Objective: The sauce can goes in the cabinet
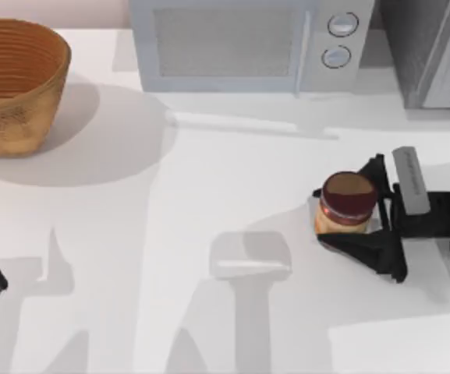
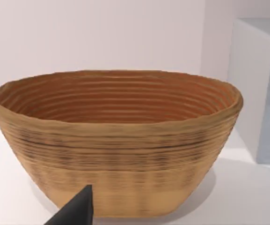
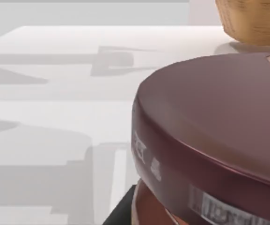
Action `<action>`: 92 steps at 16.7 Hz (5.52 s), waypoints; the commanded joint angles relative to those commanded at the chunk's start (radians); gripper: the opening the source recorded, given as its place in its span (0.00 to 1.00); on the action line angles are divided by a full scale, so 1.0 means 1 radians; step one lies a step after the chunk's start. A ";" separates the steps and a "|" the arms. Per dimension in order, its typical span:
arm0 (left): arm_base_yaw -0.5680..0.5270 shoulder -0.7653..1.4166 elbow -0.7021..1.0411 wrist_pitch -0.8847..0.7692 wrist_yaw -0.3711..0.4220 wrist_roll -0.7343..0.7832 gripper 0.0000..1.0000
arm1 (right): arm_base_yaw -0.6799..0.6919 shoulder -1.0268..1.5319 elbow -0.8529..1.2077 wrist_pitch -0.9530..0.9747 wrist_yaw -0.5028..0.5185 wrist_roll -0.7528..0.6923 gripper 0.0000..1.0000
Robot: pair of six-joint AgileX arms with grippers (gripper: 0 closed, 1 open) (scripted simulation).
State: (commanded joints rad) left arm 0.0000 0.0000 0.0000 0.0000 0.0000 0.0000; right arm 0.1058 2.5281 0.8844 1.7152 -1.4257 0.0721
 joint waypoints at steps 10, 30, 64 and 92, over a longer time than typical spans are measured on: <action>0.000 0.000 0.000 0.000 0.000 0.000 1.00 | -0.004 -0.068 -0.006 -0.055 0.008 0.005 0.00; 0.000 0.000 0.000 0.000 0.000 0.000 1.00 | -0.002 -0.575 -0.055 -0.468 -0.005 0.050 0.00; 0.000 0.000 0.000 0.000 0.000 0.000 1.00 | -0.106 -2.528 -0.884 -1.715 1.426 -0.072 0.00; 0.000 0.000 0.000 0.000 0.000 0.000 1.00 | 0.049 -1.413 0.671 -2.136 1.597 -0.103 0.00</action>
State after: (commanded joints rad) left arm 0.0000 0.0000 0.0000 0.0000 0.0000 0.0000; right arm 0.1552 1.1156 1.5550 -0.4209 0.1708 -0.0314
